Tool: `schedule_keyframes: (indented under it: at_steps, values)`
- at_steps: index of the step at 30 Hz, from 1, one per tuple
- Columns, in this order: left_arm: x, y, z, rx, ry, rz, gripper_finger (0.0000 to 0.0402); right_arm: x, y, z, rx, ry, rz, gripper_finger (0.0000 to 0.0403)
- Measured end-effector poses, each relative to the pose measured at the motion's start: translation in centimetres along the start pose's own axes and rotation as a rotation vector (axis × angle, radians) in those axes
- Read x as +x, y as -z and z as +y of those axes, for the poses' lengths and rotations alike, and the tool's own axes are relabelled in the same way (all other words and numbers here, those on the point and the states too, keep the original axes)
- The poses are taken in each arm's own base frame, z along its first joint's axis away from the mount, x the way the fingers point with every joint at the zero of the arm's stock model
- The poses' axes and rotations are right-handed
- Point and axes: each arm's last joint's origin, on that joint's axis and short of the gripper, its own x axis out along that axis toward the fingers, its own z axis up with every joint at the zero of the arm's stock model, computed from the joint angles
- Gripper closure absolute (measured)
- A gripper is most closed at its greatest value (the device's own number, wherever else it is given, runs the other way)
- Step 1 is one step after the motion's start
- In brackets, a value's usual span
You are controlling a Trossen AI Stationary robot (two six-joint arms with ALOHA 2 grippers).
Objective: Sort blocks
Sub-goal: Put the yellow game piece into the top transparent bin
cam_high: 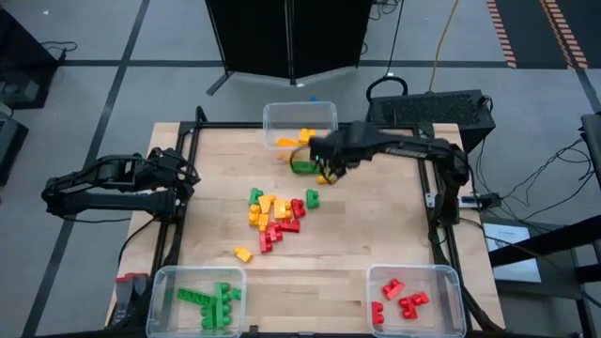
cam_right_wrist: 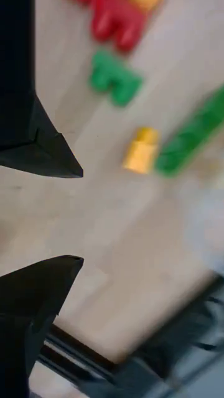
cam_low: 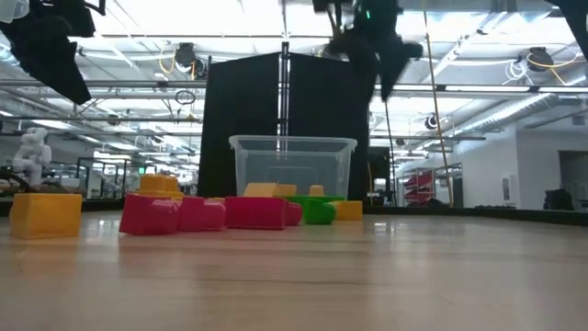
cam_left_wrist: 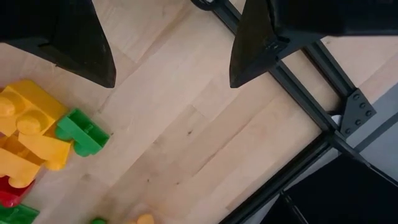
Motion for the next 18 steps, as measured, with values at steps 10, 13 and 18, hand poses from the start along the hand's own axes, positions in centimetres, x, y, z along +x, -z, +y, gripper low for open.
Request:
schedule_keyframes:
  at_steps: [10, 13, 18]
  values:
    - [0.0, 0.0, 0.0, 0.0, 0.001, 0.0, 0.0114, 6.9, 3.2, 4.4, 0.057, -0.062, 0.006, 0.0193]
    - [0.0, 0.0, 0.0, 0.0, 0.001, -0.001, 0.0114, 9.7, 3.0, 4.8, 0.106, -0.158, 0.01, 0.0193]
    - [0.0, 0.0, 0.0, -0.001, 0.001, 0.0, 0.0114, 12.5, 1.8, 4.2, 0.192, -0.315, 0.027, 0.0193]
